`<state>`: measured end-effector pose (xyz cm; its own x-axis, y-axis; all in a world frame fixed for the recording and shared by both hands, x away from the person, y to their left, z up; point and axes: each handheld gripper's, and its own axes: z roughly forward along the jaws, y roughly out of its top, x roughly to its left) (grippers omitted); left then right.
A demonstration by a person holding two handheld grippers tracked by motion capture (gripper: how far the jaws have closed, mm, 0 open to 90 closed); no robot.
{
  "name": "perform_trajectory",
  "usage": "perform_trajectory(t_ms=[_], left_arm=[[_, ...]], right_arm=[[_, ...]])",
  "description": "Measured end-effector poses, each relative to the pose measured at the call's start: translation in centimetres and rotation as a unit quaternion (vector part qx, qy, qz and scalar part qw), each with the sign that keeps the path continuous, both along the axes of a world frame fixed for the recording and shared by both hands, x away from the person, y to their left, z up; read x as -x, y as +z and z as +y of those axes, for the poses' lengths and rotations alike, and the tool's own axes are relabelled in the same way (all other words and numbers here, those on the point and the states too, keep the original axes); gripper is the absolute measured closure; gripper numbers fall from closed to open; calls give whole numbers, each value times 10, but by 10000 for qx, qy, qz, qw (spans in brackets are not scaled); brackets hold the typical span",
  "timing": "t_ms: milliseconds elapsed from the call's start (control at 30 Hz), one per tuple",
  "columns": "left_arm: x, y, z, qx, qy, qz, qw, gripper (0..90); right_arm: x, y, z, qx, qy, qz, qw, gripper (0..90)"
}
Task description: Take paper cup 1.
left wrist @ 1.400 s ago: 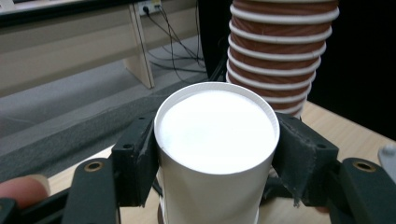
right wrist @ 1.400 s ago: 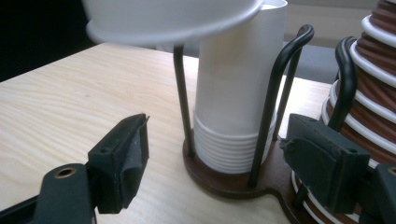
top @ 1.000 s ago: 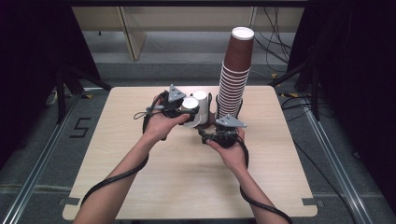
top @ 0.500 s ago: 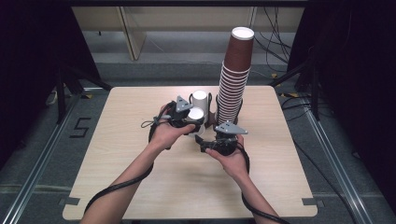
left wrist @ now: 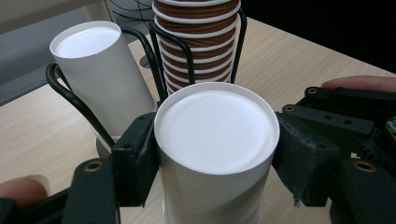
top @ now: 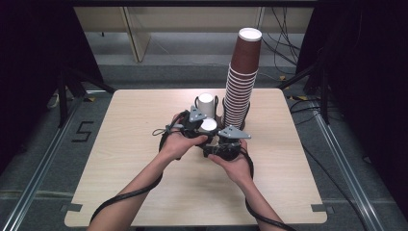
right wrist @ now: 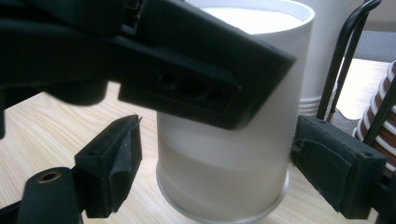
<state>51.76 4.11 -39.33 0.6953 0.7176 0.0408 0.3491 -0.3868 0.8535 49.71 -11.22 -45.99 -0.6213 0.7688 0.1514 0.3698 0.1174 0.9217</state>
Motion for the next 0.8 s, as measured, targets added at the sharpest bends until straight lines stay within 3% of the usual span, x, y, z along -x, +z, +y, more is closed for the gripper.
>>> perform_trajectory(t_ms=[100, 133, 200, 233, 267, 400, 533, 600, 633, 800], left_arm=[[1, 1, -1, -11, 19, -18, 10000, 346], [2, 1, -1, -9, 18, -12, 10000, 346], [3, 1, -1, -24, -2, -16, 10000, 346], [3, 1, -1, -20, -4, -25, 10000, 346], [3, 1, -2, -2, -24, -14, 10000, 345], [4, 1, -3, 11, -31, -12, 10000, 346], [4, 1, -4, 32, -85, 40, 10000, 344], [4, 0, -4, 43, -92, 52, 9999, 342], [4, -1, -5, 157, -72, 91, 9998, 341], [4, -1, -4, 97, -152, 150, 9997, 338]], right_arm=[[0, 0, 1, -17, -24, -2, 10000, 190], [0, 0, 0, 77, -1, -74, 9999, 193], [0, 0, 1, -44, -28, 37, 10000, 194], [-2, -1, 0, -28, -27, -89, 10000, 191], [-1, 0, 0, -117, -56, 33, 9999, 190], [-1, 0, 0, -152, -64, 57, 9998, 196], [-2, -1, -2, -77, -45, -144, 9999, 226], [1, -1, -2, -183, -82, 26, 9998, 234], [0, -2, -3, -156, -108, -32, 9998, 238], [3, -3, -4, -240, -106, 108, 9996, 252]])
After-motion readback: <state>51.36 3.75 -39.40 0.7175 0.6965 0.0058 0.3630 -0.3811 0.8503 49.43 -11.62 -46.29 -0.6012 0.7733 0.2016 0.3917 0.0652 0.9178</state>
